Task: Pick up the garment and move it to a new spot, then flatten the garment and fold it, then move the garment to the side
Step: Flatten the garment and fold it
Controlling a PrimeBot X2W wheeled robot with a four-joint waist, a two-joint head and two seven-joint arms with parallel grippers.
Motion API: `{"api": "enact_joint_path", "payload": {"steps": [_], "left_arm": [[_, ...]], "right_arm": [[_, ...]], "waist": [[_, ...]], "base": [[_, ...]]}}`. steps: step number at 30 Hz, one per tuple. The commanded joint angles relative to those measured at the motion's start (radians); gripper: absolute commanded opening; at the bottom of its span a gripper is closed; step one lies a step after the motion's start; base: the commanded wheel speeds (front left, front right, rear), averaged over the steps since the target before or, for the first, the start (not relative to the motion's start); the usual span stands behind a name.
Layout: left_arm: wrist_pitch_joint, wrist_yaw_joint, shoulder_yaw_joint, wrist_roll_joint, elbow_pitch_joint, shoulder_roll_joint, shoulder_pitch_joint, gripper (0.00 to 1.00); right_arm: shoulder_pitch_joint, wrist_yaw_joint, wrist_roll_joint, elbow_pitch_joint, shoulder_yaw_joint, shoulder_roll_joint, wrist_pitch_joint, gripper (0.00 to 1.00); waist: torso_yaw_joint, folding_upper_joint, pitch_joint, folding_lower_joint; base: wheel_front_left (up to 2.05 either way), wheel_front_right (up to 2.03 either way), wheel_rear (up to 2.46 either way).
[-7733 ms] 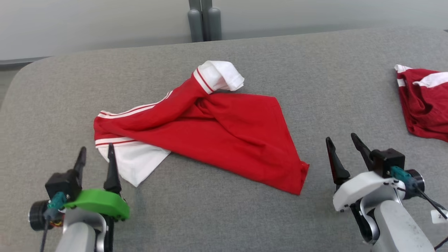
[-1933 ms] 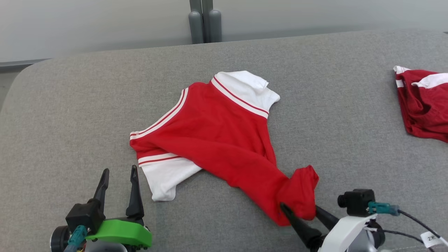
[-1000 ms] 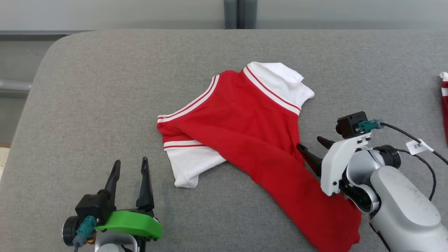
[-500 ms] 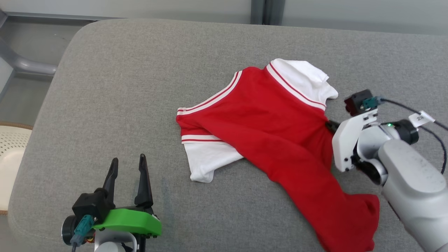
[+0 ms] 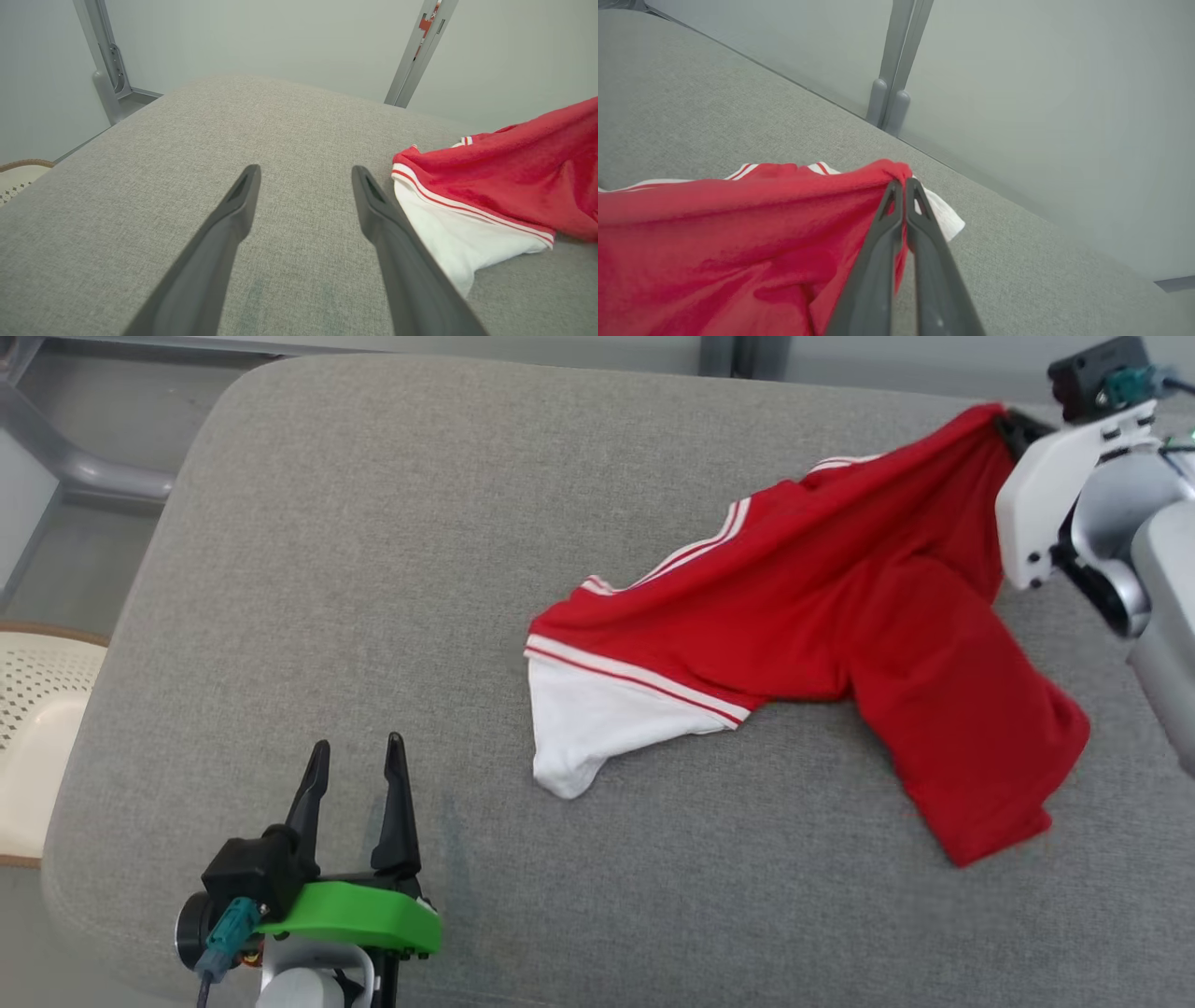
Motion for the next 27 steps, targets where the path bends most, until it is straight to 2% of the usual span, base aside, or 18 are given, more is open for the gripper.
{"api": "enact_joint_path", "payload": {"steps": [1,10,11,12,13,19,23,27], "left_arm": [[-0.003,-0.003,-0.004,0.017,0.001,0.000,-0.023,1.00],[-0.003,-0.010,-0.055,-0.005,0.007,-0.002,-0.061,1.00],[-0.003,-0.005,-0.061,-0.007,0.006,-0.002,-0.064,1.00],[-0.003,-0.003,-0.065,-0.010,0.006,-0.002,-0.065,1.00],[-0.003,-0.001,-0.069,-0.013,0.006,-0.002,-0.066,1.00],[-0.003,0.010,-0.052,0.002,0.011,-0.002,-0.053,1.00],[-0.003,0.008,-0.036,0.019,0.013,-0.002,-0.032,1.00],[-0.003,0.004,-0.013,0.026,0.014,-0.001,-0.012,1.00]], "right_arm": [[-0.043,0.000,-0.042,0.028,-0.002,-0.014,-0.020,0.00],[-0.190,-0.001,-0.321,0.276,-0.099,-0.037,-0.182,0.00],[-0.191,-0.001,-0.347,0.298,-0.121,-0.027,-0.208,0.30],[-0.190,-0.001,-0.370,0.317,-0.139,-0.019,-0.226,0.40],[-0.189,-0.001,-0.396,0.337,-0.161,-0.010,-0.245,1.00],[-0.197,-0.001,-0.469,0.400,-0.266,0.055,-0.370,1.00],[-0.167,-0.001,-0.419,0.428,-0.305,0.123,-0.470,1.00],[-0.109,-0.001,-0.333,0.413,-0.262,0.175,-0.525,1.00]], "waist": [[0.030,0.0000,0.027,-0.0001],[0.131,0.0000,0.088,-0.0001],[0.138,0.0000,0.092,-0.0001],[0.141,0.0000,0.095,-0.0001],[0.143,0.0000,0.096,-0.0001],[0.098,0.0000,0.080,-0.0001],[0.038,0.0000,0.039,-0.0001],[-0.037,0.0000,-0.007,-0.0001]], "base": [[0.00,0.00,0.00],[0.00,0.00,0.00],[0.00,0.00,0.00],[0.00,0.00,0.00],[0.00,0.00,0.00],[0.00,0.00,0.00],[0.00,0.00,0.00],[0.00,0.00,0.00]]}}
